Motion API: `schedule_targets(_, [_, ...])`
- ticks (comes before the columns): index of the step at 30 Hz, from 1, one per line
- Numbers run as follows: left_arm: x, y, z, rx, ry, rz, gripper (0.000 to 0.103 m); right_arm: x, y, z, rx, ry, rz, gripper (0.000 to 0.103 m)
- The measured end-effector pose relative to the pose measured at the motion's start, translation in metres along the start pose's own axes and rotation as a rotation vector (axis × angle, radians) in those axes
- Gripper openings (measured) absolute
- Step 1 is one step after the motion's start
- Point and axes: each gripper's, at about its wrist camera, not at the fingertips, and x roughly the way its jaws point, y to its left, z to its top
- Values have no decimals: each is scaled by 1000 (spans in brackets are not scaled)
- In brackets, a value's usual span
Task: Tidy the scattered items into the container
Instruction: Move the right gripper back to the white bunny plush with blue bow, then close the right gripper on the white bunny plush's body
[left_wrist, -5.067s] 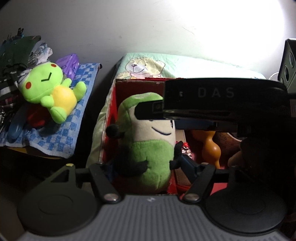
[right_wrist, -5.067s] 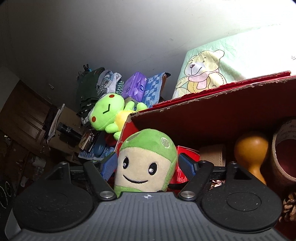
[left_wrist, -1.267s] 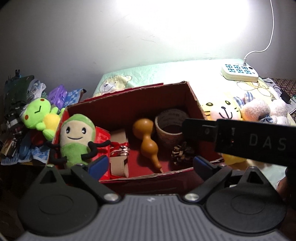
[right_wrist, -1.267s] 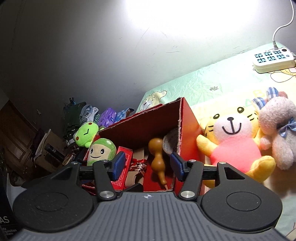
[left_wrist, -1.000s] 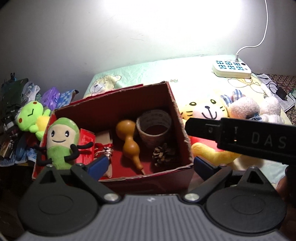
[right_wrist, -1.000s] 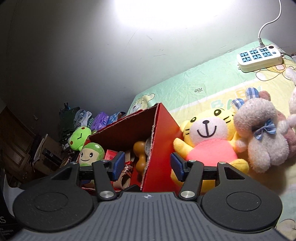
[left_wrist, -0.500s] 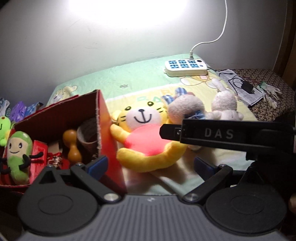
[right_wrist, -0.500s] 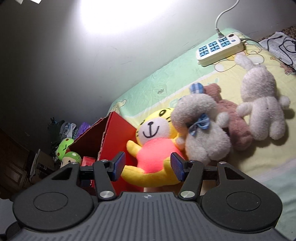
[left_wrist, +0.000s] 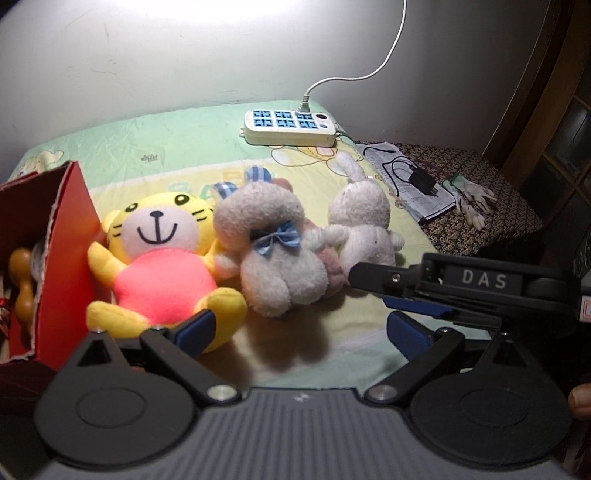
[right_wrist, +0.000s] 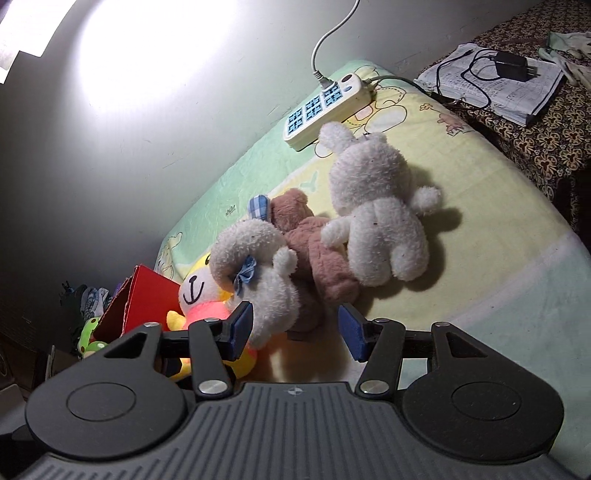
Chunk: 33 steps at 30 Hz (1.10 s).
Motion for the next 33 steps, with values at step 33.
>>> schedule_targets(33, [97, 40, 33, -217, 110, -155, 102, 92, 6, 50, -85, 161, 176, 57])
